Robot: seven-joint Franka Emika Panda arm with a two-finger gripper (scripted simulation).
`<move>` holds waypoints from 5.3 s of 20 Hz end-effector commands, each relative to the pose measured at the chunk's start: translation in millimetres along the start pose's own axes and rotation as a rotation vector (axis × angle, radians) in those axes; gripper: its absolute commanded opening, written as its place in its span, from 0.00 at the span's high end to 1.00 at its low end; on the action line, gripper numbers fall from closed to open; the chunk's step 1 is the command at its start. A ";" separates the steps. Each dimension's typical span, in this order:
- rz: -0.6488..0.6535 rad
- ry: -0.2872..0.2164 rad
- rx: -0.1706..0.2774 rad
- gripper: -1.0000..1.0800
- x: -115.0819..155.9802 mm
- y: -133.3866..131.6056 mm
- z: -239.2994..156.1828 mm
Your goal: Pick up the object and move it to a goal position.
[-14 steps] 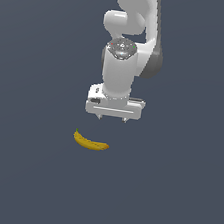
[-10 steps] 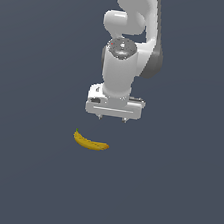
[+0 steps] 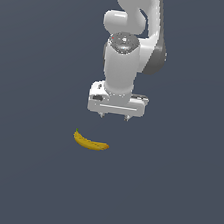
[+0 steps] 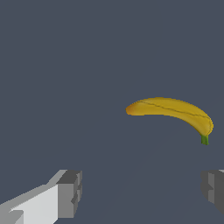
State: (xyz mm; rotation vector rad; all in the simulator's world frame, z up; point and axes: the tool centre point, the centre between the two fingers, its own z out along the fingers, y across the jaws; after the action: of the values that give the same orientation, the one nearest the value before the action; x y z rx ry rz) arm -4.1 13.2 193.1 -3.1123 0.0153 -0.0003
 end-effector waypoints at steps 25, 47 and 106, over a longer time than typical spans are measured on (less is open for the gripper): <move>-0.392 -0.008 -0.023 0.04 18.1 36.1 38.7; -0.940 -0.019 -0.029 0.04 35.6 86.2 94.7; -1.192 -0.017 -0.027 1.00 52.4 68.1 163.1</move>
State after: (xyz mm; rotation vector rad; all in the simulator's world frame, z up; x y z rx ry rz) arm 43.7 -62.7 24.6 -2.6105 -1.7477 0.0023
